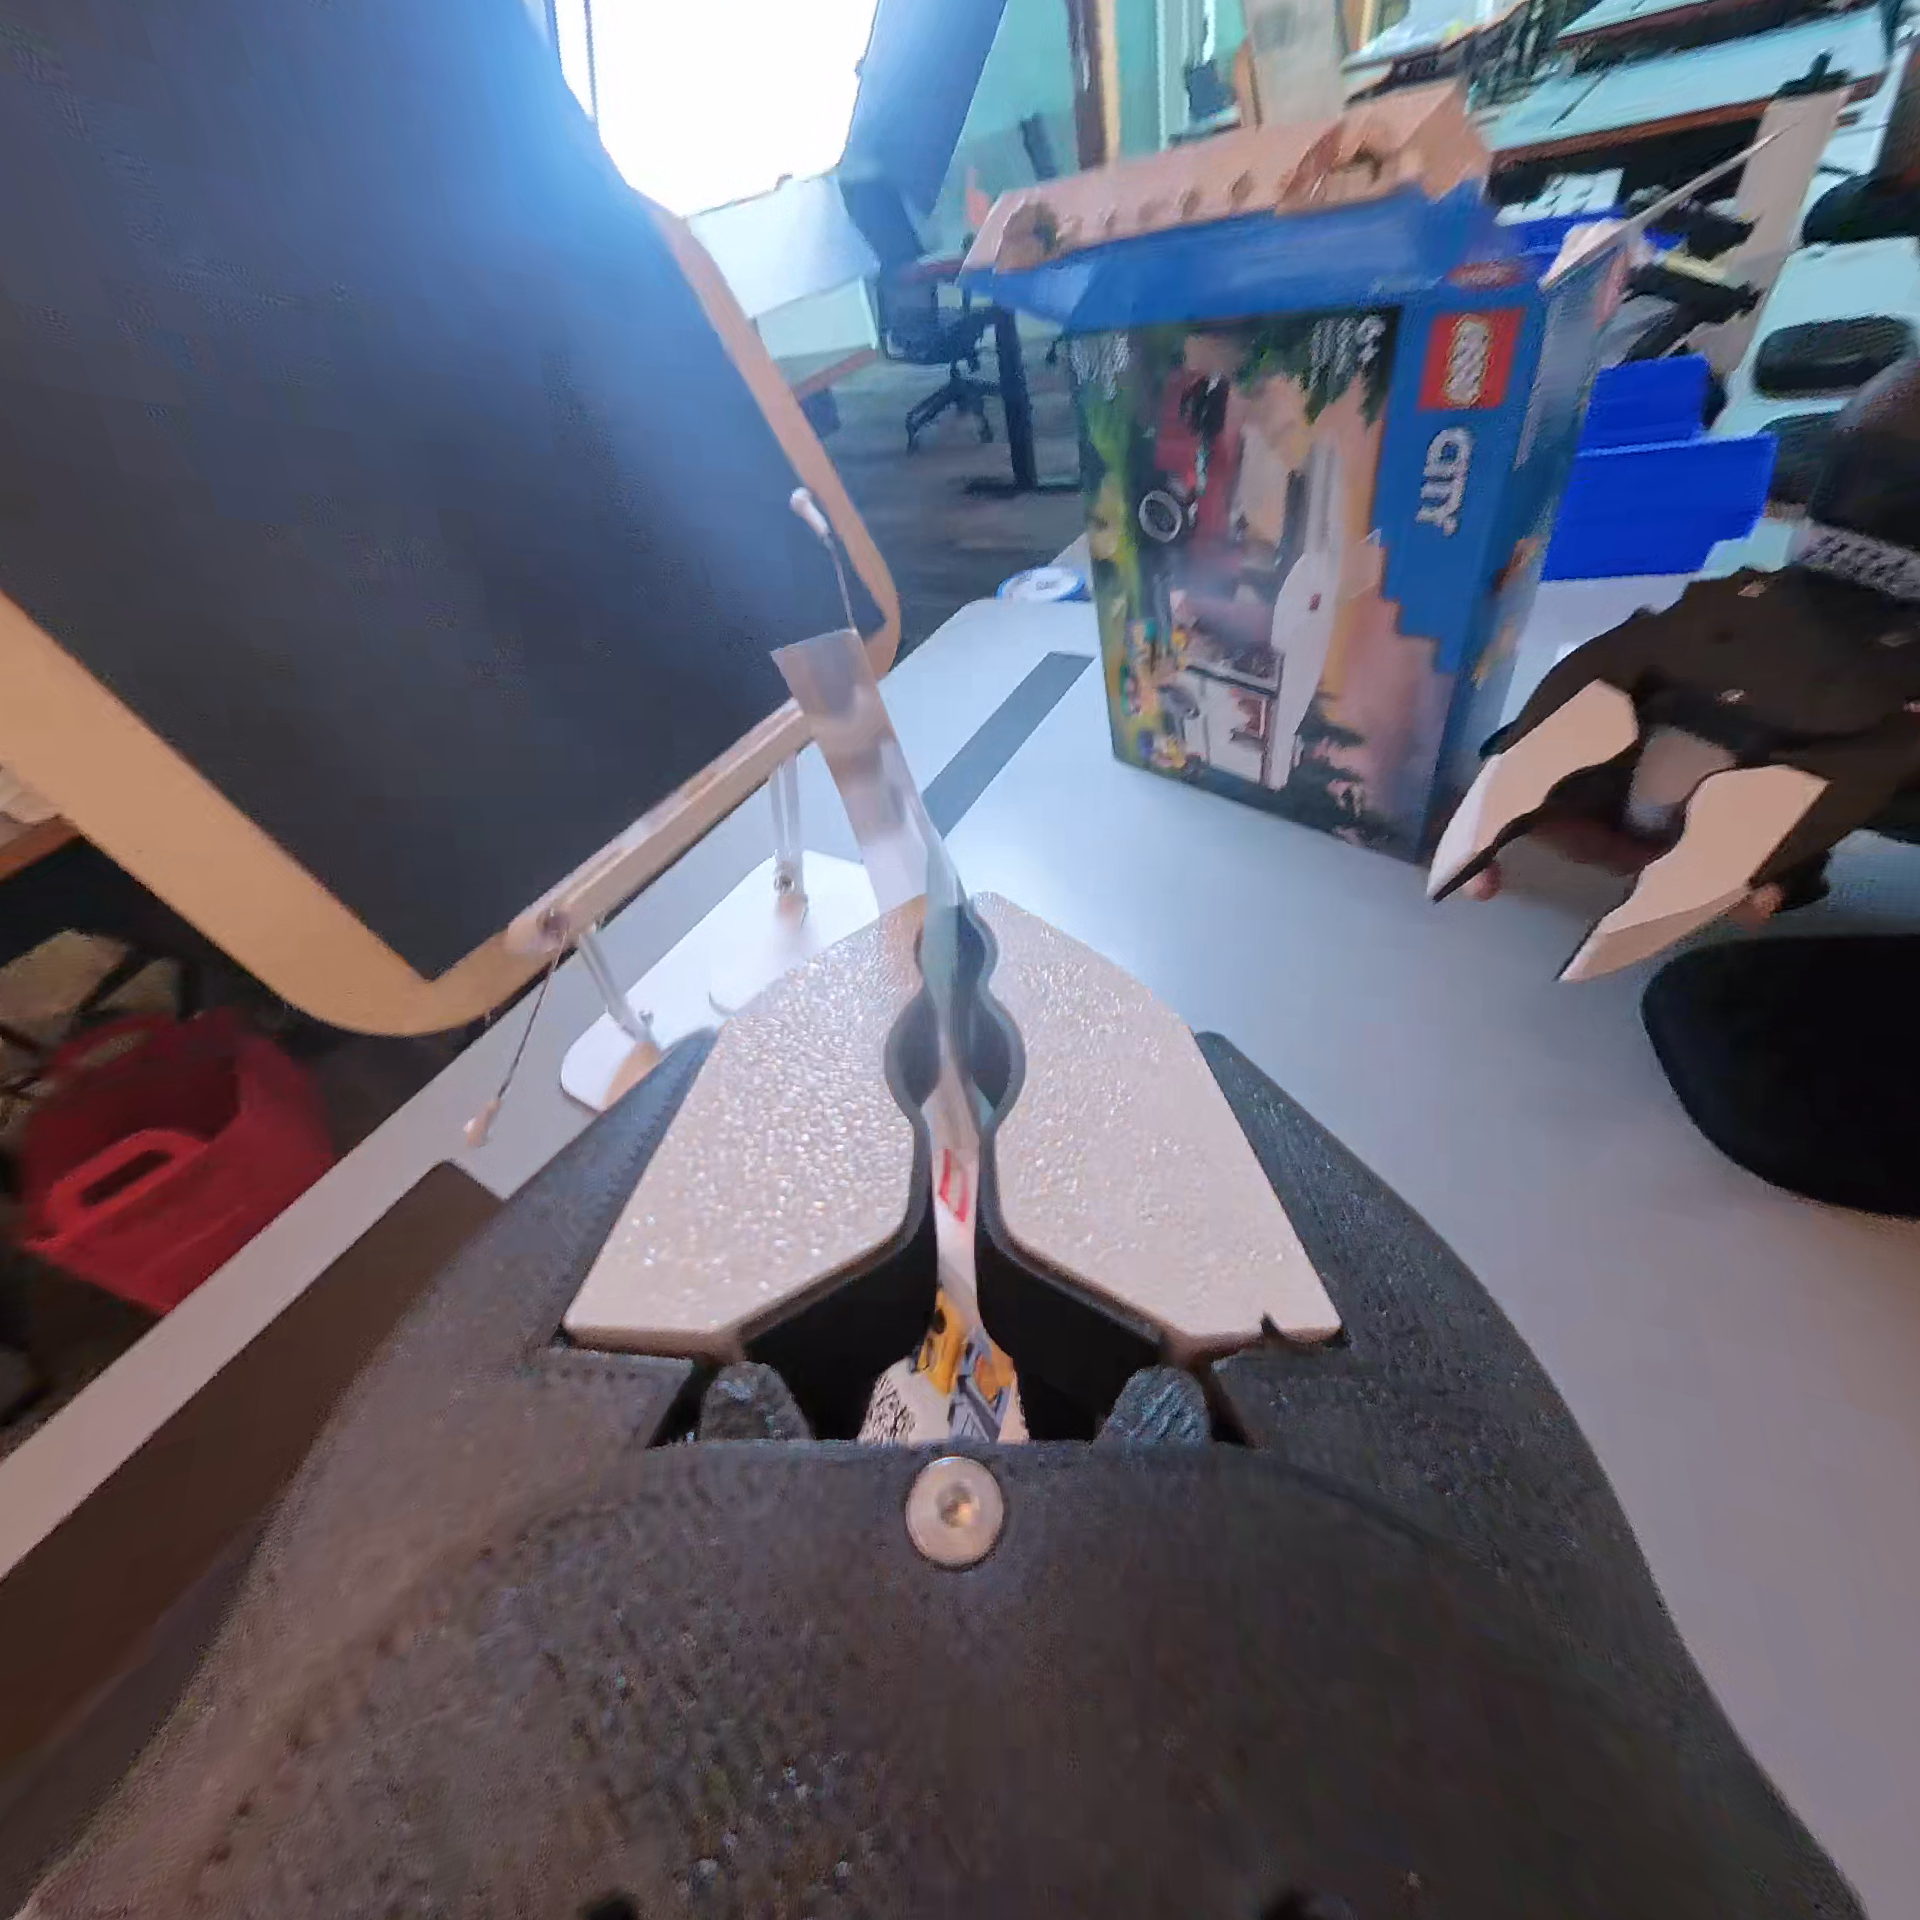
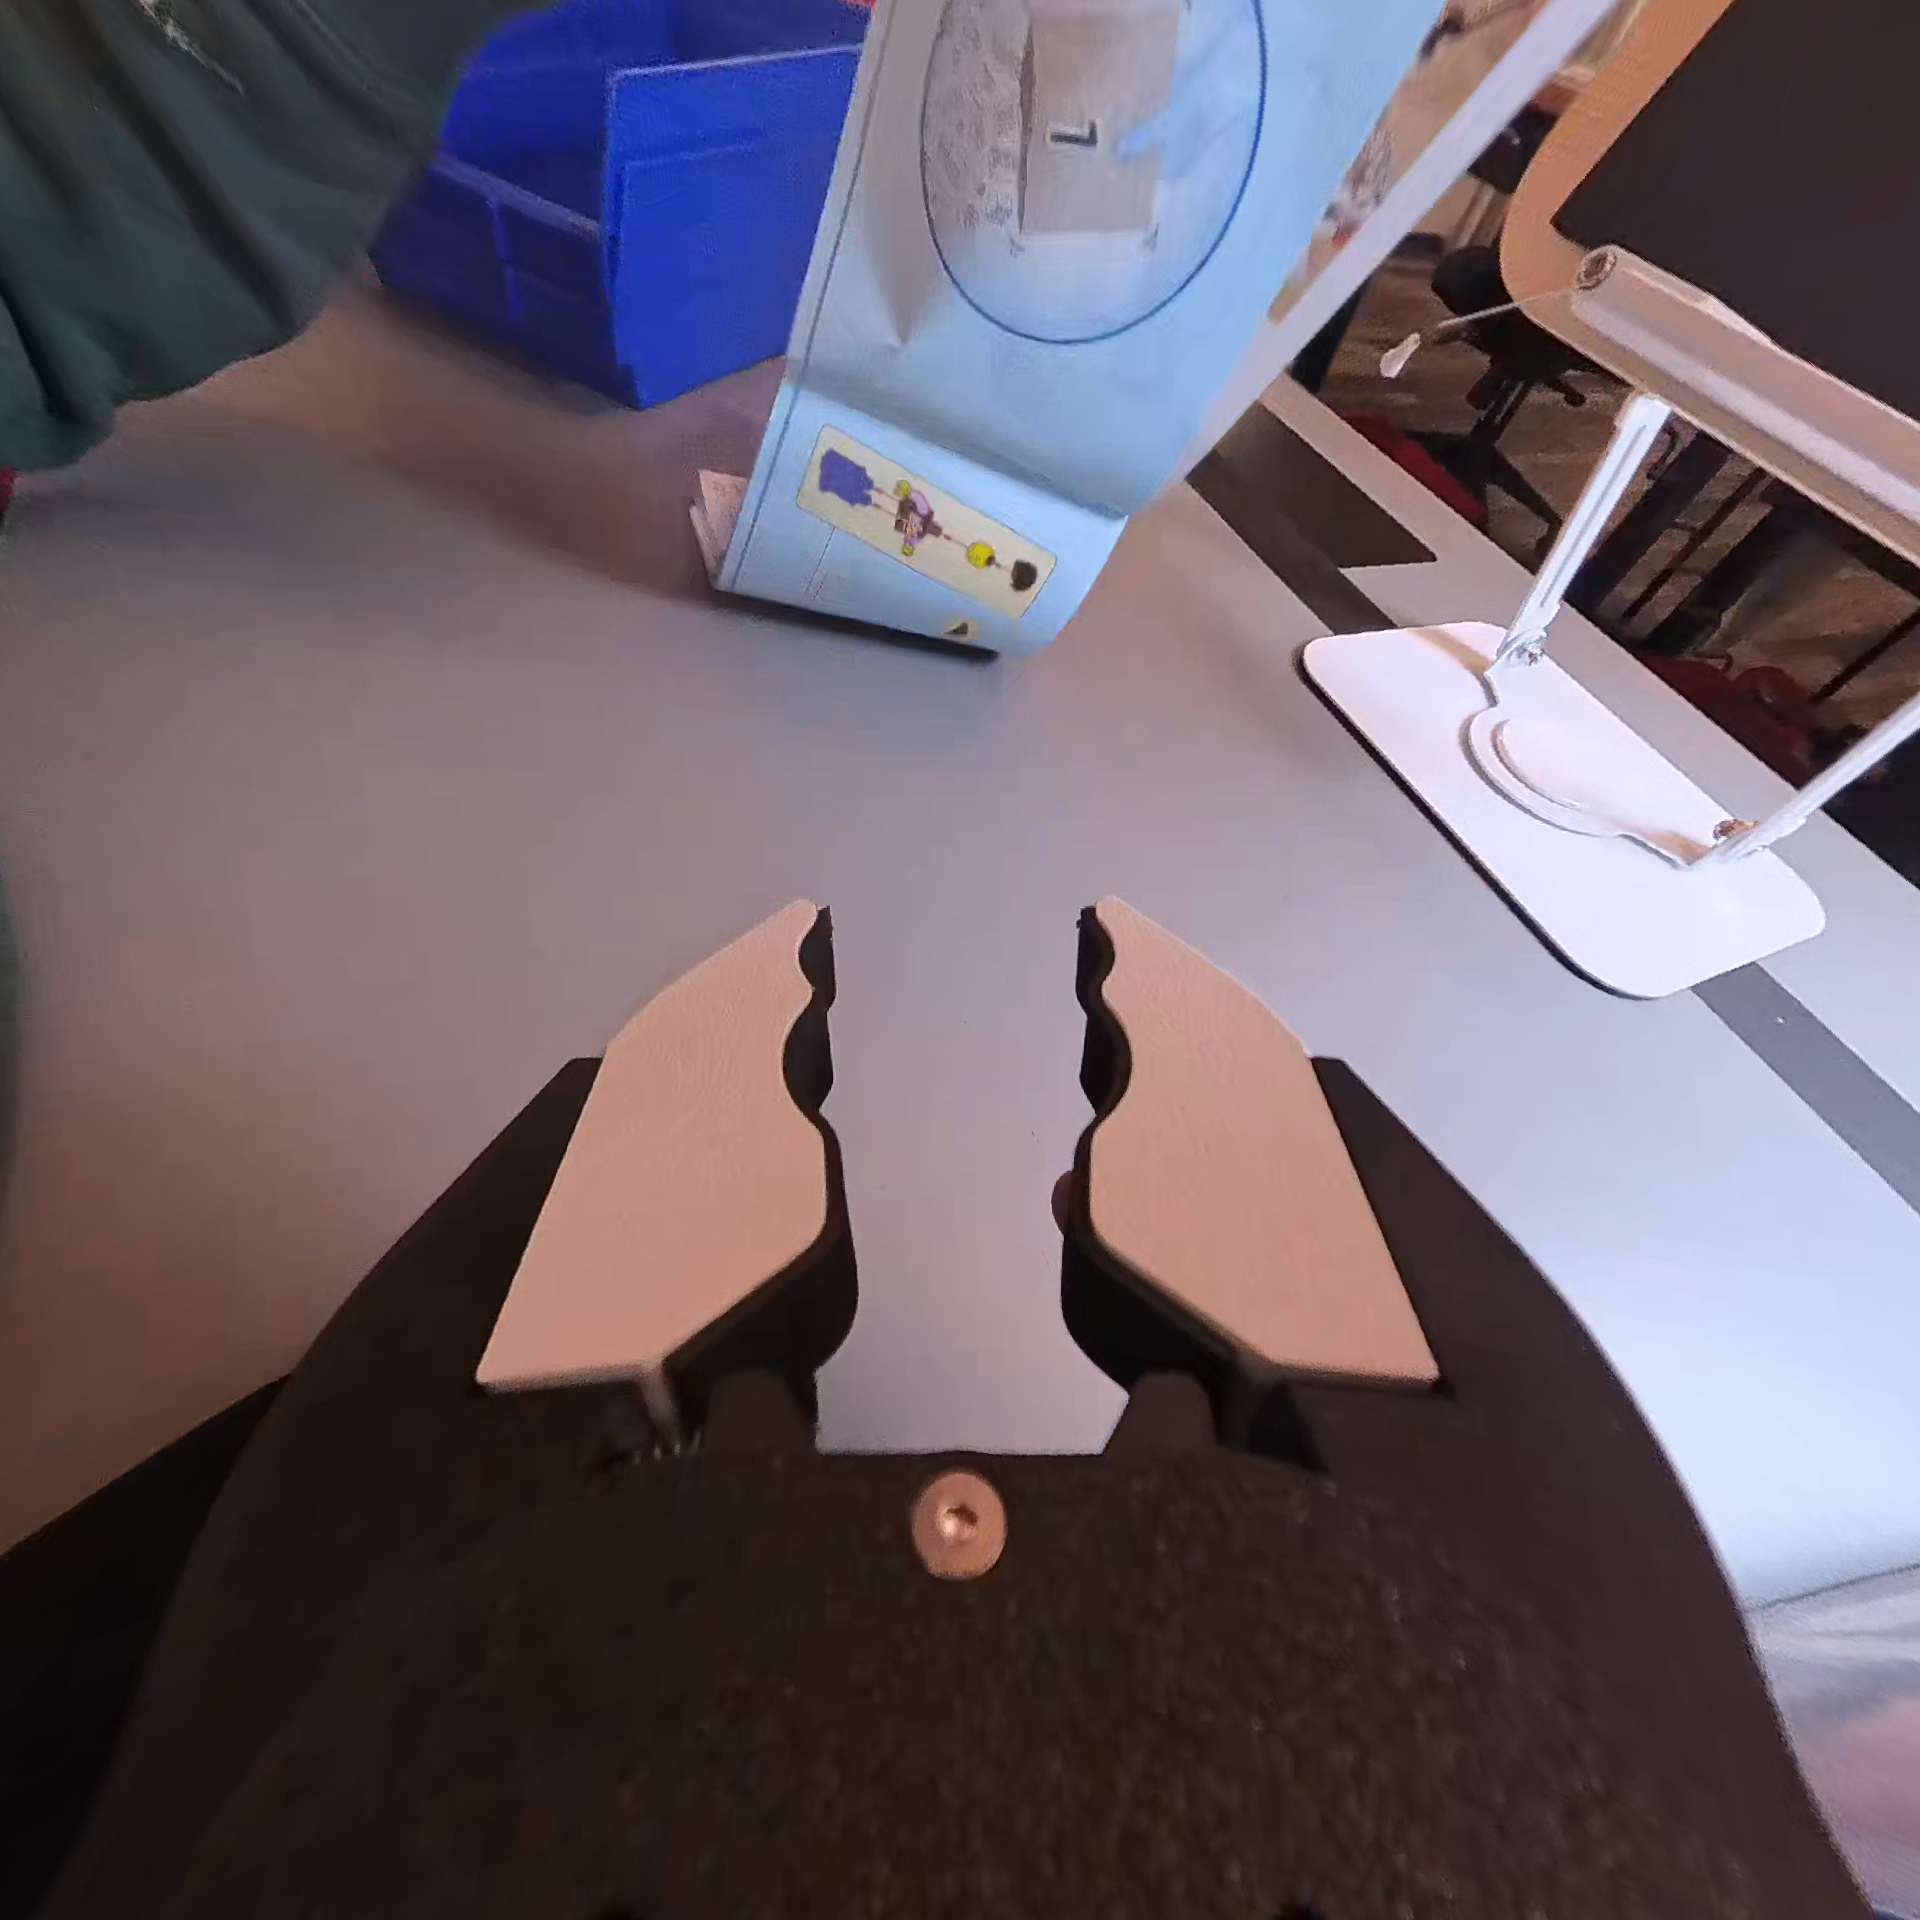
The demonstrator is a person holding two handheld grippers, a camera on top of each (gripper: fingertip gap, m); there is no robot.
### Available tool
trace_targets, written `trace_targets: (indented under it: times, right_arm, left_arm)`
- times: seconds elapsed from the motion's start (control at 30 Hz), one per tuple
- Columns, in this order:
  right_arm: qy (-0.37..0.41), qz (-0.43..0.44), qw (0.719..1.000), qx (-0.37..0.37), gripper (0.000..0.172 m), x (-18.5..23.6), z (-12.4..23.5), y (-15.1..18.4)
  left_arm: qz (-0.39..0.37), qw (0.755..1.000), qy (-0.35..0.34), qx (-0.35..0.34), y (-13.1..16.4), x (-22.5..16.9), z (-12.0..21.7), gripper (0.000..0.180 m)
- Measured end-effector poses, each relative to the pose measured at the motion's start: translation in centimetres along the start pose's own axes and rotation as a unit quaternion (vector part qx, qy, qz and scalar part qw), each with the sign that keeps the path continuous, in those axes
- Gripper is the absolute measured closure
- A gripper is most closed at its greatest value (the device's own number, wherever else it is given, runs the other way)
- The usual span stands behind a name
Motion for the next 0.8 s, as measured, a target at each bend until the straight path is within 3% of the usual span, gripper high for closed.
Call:
trace_targets:
  times: [0.13,0.23,0.33,0.4,0.47,0.6,0.7,0.8]
  right_arm:
    - [0.005,-0.008,1.0,-0.011,0.126,-0.4,0.4,0.1]
    - [-0.004,-0.021,0.999,-0.028,0.115,-0.3,0.7,0.1]
    - [-0.021,-0.032,0.999,-0.02,0.096,-0.2,0.8,0.5]
    - [-0.025,-0.041,0.999,-0.005,0.087,-0.2,0.9,0.9]
    - [-0.03,-0.049,0.998,0.019,0.082,-0.2,1.1,1.6]
    - [-0.017,-0.072,0.992,0.098,0.099,-0.8,0.5,4.1]
    - [0.002,-0.078,0.99,0.116,0.109,-1.2,-0.1,4.9]
    - [-0.002,-0.071,0.992,0.103,0.109,-1.2,-0.5,4.6]
  left_arm:
    - [-0.03,0.997,0.053,-0.042,-3.3,-3.7,-0.3,0.18]
    - [-0.004,0.986,0.115,-0.117,-6.6,-6.3,-0.1,0.18]
    - [0.041,0.98,0.086,-0.176,-8.3,-5.1,0.4,0.179]
    - [0.097,0.977,0.056,-0.18,-7.0,-2.4,0.3,0.179]
    - [0.145,0.978,0.007,-0.151,-3.7,0.8,-0.1,0.18]
    - [0.238,0.963,-0.05,-0.112,4.1,5.0,0.0,0.18]
    - [0.25,0.96,-0.063,-0.106,6.8,5.5,1.0,0.18]
    - [0.189,0.975,-0.072,-0.09,7.6,4.3,1.5,0.18]
Point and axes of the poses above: each gripper's, where its closed fingertips meet, z back along the fingers, y out of its underside, x = y × z across the jaws, the point moved 9 cm from there along z, back along the fingers, and after that the axes turned 12 degrees about z, right-handed, at the moved point
